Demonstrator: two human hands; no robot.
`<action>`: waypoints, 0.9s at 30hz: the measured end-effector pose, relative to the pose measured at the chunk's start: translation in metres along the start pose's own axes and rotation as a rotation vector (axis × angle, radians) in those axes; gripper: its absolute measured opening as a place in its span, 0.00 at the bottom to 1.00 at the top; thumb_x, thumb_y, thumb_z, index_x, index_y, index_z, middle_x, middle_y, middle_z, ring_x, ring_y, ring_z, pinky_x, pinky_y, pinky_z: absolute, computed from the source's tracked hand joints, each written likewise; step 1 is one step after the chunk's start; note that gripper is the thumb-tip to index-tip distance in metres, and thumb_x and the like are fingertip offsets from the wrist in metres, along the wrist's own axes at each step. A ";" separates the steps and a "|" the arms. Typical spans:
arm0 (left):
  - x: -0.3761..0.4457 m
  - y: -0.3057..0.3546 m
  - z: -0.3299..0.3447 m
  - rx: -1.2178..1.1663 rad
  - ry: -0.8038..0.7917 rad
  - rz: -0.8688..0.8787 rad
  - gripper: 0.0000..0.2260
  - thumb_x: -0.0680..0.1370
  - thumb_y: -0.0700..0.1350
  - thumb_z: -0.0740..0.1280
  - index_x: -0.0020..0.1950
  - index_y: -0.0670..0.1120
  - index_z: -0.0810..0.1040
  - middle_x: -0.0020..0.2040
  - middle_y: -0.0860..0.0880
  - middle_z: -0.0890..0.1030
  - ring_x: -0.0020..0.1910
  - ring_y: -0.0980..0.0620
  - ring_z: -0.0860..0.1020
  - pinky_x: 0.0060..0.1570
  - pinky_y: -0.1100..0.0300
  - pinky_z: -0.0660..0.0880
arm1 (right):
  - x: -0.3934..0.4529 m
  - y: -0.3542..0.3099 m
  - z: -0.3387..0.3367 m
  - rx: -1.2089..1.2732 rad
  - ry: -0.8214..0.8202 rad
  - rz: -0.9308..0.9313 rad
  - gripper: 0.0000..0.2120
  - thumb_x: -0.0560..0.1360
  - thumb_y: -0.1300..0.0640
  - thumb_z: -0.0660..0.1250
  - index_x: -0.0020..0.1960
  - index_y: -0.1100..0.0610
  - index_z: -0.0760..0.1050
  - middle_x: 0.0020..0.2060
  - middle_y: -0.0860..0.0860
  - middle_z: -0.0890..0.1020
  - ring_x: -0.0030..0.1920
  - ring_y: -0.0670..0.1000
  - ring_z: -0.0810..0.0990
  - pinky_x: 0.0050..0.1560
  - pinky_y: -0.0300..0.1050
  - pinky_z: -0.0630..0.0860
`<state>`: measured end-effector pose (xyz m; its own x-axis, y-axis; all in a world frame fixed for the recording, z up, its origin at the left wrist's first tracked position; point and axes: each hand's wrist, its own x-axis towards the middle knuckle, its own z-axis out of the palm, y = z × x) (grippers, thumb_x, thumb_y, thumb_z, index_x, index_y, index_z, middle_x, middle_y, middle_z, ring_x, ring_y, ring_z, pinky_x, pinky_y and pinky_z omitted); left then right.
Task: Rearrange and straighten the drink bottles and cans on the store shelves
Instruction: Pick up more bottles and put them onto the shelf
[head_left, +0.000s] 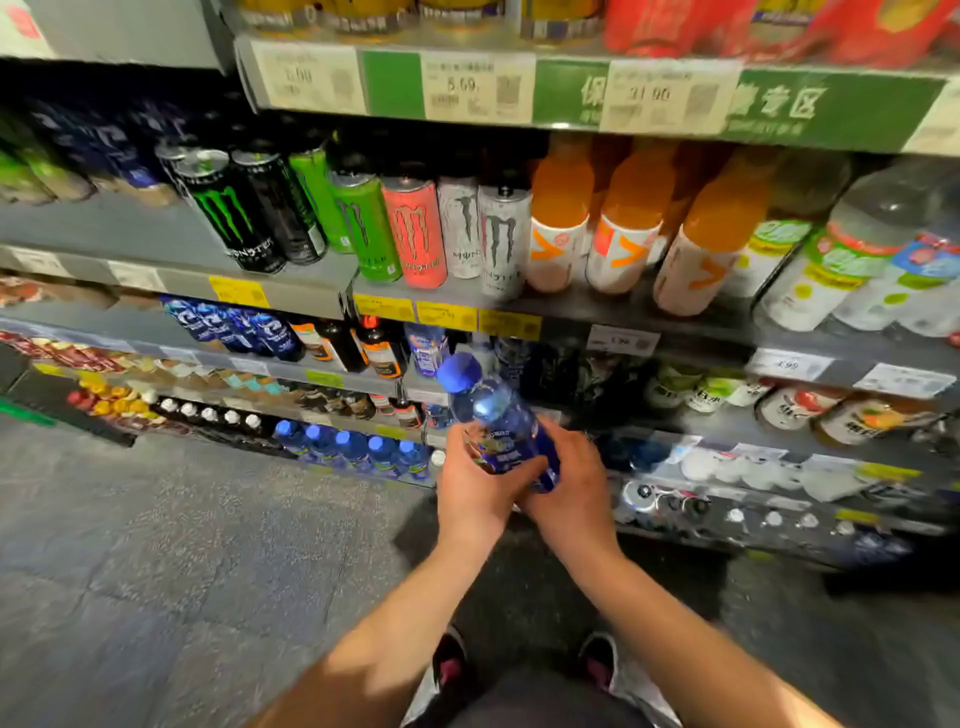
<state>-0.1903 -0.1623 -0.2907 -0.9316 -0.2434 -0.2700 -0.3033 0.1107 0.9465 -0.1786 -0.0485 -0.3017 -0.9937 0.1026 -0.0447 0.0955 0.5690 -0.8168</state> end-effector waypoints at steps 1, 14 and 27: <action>0.009 -0.009 -0.011 -0.009 0.024 -0.003 0.28 0.57 0.46 0.82 0.52 0.53 0.73 0.48 0.54 0.84 0.48 0.54 0.84 0.49 0.59 0.79 | 0.001 -0.001 0.012 0.035 -0.059 -0.002 0.32 0.67 0.62 0.75 0.70 0.55 0.73 0.57 0.48 0.76 0.61 0.51 0.74 0.64 0.41 0.69; 0.146 -0.086 -0.030 -0.011 0.130 0.014 0.27 0.69 0.32 0.78 0.65 0.36 0.71 0.47 0.51 0.78 0.42 0.59 0.77 0.40 0.76 0.74 | 0.064 0.062 0.078 0.160 0.314 0.341 0.20 0.76 0.52 0.71 0.64 0.58 0.72 0.51 0.47 0.78 0.50 0.45 0.77 0.50 0.42 0.73; 0.238 -0.102 0.040 0.041 0.198 0.209 0.29 0.65 0.37 0.79 0.63 0.41 0.73 0.47 0.56 0.79 0.40 0.66 0.77 0.46 0.66 0.76 | 0.168 0.156 0.078 0.131 0.599 0.311 0.35 0.72 0.47 0.68 0.73 0.63 0.65 0.66 0.59 0.76 0.66 0.58 0.76 0.66 0.56 0.72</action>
<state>-0.3895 -0.1927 -0.4586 -0.9185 -0.3946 -0.0260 -0.1201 0.2159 0.9690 -0.3350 -0.0056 -0.4816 -0.7137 0.7004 0.0065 0.3259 0.3402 -0.8821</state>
